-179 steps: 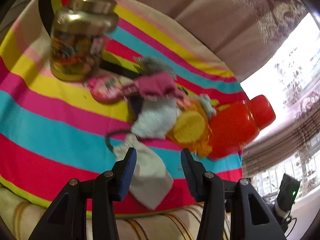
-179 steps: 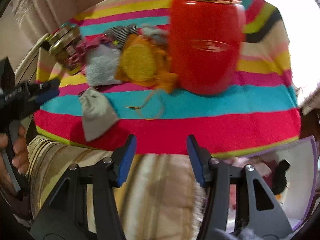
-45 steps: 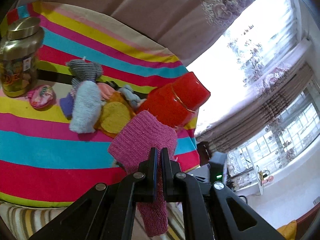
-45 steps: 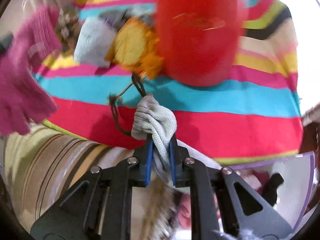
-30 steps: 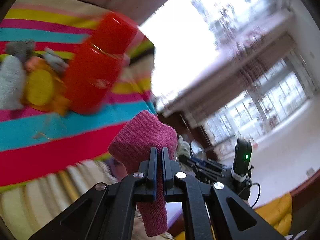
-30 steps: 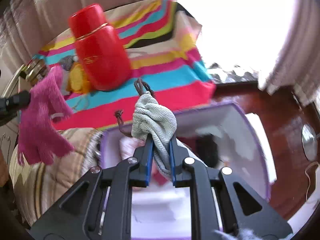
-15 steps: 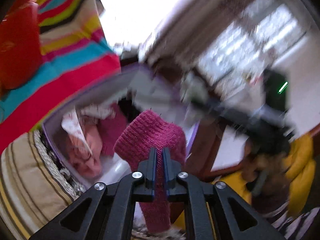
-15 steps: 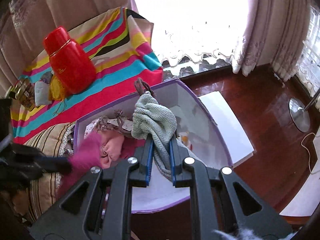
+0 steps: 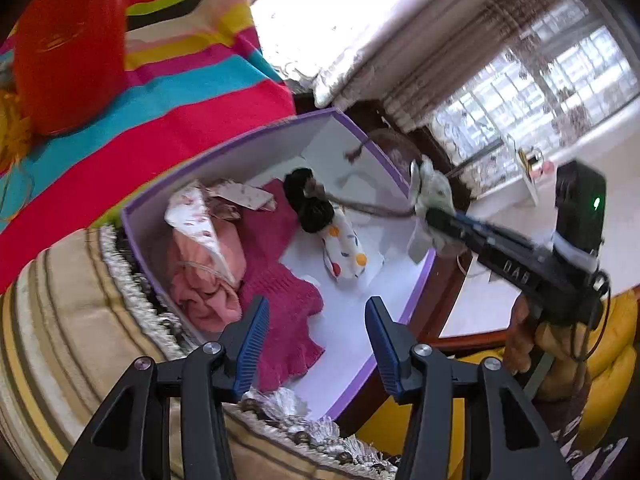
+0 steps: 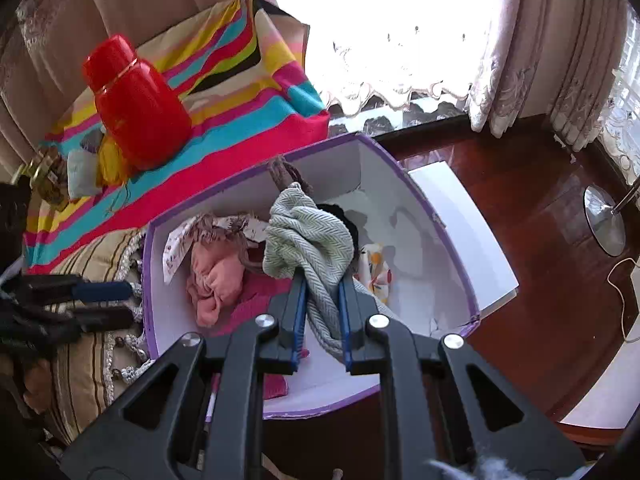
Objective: Organize soft objects
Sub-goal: 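Open the left tool to drop the glove while the right releases the grey pouch into the box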
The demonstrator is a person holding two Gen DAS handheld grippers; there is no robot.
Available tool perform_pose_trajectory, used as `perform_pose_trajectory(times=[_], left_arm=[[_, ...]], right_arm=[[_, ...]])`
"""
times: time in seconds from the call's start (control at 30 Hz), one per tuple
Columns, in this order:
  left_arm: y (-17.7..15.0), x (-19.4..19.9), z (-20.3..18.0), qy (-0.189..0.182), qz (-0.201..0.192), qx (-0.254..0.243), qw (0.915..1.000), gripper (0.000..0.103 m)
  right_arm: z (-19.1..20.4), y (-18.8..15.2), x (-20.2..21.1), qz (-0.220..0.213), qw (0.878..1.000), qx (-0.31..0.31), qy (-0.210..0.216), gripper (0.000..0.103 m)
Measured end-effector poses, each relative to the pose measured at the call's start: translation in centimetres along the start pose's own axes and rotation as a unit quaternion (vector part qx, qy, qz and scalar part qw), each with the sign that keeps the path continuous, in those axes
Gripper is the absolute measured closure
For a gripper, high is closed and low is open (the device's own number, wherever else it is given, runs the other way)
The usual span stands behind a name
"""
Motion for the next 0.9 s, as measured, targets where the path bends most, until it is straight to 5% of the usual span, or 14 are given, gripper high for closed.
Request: perform_pose_trajectory(times=[0.2,0.37,0.9], left_arm=[[0.6,1.1,2.1,-0.006,-0.02,0.033,0.9993,0.052],[0.7,1.5,3.0,-0.008,-0.029,0.045,0.9985,0.052],[1.0,4.5,5.5,-0.009,-0.069,0.063,0.9956,0.052]], right_arm=[[1.1,-0.1,-1.1,0.02,1.0,0.008,-0.001,0.081],[1.6,-0.1,-1.5,0.028,1.0,0.011,-0.008,0.046],[5.4,0.7,-2.3,0.035,0.999,0.029,0.023,0.044]])
Point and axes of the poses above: each gripper's, at about its wrist camera, not at the fingertips, and x roughly against the way its jaws point, z to its left, y to its top, the point moved 3 cm from there along -x, roughly the way its jaws point, and after that the axes turned 4 degrees about -z, right-handed, at the moved point
